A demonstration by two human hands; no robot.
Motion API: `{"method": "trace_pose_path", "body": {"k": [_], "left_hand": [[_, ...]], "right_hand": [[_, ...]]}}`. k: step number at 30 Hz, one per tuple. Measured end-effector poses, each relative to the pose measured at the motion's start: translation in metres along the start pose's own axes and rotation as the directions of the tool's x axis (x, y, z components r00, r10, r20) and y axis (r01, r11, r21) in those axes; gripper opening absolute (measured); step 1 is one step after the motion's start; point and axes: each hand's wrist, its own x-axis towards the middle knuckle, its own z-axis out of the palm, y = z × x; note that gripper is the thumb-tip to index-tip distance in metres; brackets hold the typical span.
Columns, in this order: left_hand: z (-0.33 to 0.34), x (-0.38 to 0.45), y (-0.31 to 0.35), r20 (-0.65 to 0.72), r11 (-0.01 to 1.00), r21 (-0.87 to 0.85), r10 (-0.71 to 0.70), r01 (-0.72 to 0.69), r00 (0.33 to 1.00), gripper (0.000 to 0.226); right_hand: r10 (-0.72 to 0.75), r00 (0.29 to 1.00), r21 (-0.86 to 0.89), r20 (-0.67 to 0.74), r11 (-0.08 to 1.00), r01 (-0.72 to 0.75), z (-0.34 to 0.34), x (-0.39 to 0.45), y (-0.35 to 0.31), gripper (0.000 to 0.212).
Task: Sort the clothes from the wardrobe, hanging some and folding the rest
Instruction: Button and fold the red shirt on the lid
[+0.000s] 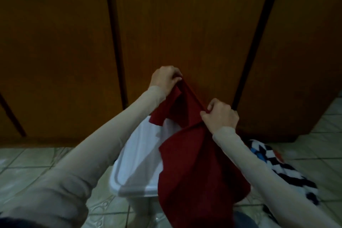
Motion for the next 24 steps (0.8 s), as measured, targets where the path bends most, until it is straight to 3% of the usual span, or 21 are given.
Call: {"method": "trace_pose_path", "body": {"k": [9,17,24], "left_hand": [[-0.019,0.06,0.046,-0.175,0.996,0.089,0.007,0.009,0.985,0.02],[-0.064,0.106,0.062,-0.25,0.996,0.056,-0.052,0.068,0.967,0.019],[-0.093,0.119,0.08,-0.35,0.997,0.056,-0.021,0.044,0.937,0.019]], "right_hand": [[0.069,0.991,0.066,-0.111,0.996,-0.062,-0.067,0.045,0.022,0.012],[0.055,0.974,-0.084,-0.22,0.994,-0.075,-0.12,0.074,0.037,0.014],[0.0,0.948,-0.197,-0.319,0.978,-0.066,-0.14,0.096,0.029,0.022]]}}
